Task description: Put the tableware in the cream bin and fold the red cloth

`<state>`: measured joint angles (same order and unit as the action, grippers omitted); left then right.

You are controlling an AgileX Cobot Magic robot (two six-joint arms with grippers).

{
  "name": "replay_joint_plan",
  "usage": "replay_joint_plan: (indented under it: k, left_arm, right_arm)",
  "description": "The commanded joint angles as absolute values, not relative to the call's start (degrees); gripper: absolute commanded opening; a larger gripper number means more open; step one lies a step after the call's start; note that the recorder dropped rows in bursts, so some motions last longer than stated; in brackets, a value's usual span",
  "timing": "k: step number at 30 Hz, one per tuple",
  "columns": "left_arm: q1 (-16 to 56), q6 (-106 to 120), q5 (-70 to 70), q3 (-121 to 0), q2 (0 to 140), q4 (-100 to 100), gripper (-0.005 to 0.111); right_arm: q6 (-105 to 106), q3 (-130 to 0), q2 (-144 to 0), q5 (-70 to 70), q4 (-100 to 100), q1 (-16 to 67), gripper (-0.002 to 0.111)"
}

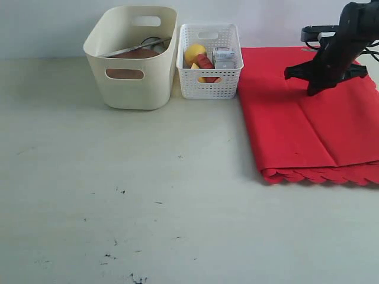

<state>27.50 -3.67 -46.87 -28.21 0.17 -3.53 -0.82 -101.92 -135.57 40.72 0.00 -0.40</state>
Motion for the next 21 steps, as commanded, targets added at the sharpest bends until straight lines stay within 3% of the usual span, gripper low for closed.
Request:
replay_joint_plan:
  k: [1,9,21]
  left_arm:
    - [27.3,-4.2,-46.0,-27.8,0.0,-3.8,0.000]
    - [27.3,-4.2,-46.0,-27.8,0.0,-3.8,0.000]
    - [27.3,-4.2,-46.5,-27.8,0.0,-3.8,0.000]
  right_arm:
    - [1.3,-100.9,-130.2,41.0,0.6,0.2,0.000]
    - [5.6,-98.1,-124.7,43.0,3.1,1.3,0.000]
    - [6.0,-95.3,-131.1,46.8,3.1,2.0,0.000]
